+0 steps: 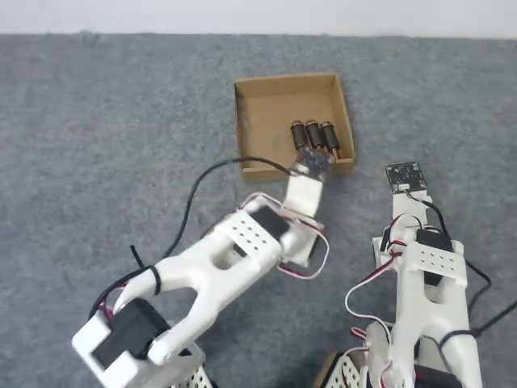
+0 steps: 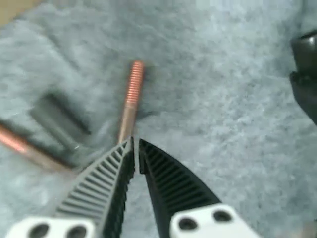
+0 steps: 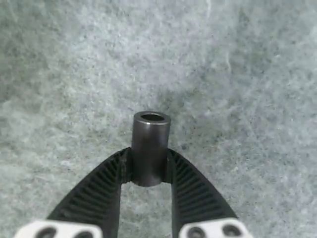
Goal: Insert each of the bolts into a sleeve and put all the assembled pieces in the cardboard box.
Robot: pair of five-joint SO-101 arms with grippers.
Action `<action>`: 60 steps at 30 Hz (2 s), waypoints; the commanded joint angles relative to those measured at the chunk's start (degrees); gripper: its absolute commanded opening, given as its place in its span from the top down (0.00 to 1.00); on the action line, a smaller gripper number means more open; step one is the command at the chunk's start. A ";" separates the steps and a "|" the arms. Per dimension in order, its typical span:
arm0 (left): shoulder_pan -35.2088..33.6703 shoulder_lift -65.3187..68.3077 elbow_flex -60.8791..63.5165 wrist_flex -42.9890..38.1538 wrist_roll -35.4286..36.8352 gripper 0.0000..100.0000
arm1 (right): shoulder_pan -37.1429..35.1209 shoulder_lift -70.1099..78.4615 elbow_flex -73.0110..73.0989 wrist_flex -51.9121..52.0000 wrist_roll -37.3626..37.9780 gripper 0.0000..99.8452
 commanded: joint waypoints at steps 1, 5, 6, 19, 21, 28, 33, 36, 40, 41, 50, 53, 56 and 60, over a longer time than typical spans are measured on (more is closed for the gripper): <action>2.20 4.40 1.36 -8.70 1.67 0.99 | 0.57 -1.45 -0.26 -0.66 -0.26 0.99; 0.53 9.41 -4.70 -2.64 7.03 0.99 | 0.57 -1.45 -0.26 -0.57 -0.26 0.99; -0.09 10.64 -5.85 -1.41 7.12 0.99 | 0.66 -1.45 -0.26 -0.57 -0.26 0.99; -6.86 17.23 -13.14 5.19 7.38 0.99 | 0.75 -1.45 -0.26 -0.66 -0.26 0.99; -7.82 17.23 -13.14 5.45 7.21 0.99 | 0.75 -1.45 -0.26 -0.66 -0.26 0.99; -6.68 14.68 -16.84 15.12 5.01 0.99 | 0.66 -1.45 -0.26 -0.75 -0.26 0.99; -9.14 11.52 -16.84 14.51 0.53 0.99 | 0.66 -1.45 -0.26 -0.75 -0.26 0.99; -11.25 11.25 -16.04 10.90 1.23 0.99 | 0.66 -1.45 -0.26 -0.66 -0.26 0.99; -11.25 10.73 -13.76 6.51 0.88 0.99 | 0.66 -1.45 -0.26 -0.66 -0.26 0.99; -11.25 10.64 -13.76 6.42 0.79 0.99 | 0.75 -1.45 -0.26 -0.57 -0.26 0.99; -11.78 10.73 -14.20 5.54 -9.41 0.99 | 0.75 -1.45 -0.26 -0.48 -0.26 0.99; -11.78 11.25 -14.02 2.55 -9.85 0.98 | 0.66 -1.45 -0.26 -0.48 -0.26 0.99; -11.78 10.81 -14.11 2.37 -9.85 0.90 | 0.66 -1.45 -0.26 -0.48 -0.26 0.99; -11.78 11.16 -14.11 3.08 -9.76 0.79 | 0.66 -1.45 -0.18 -0.48 -0.26 0.99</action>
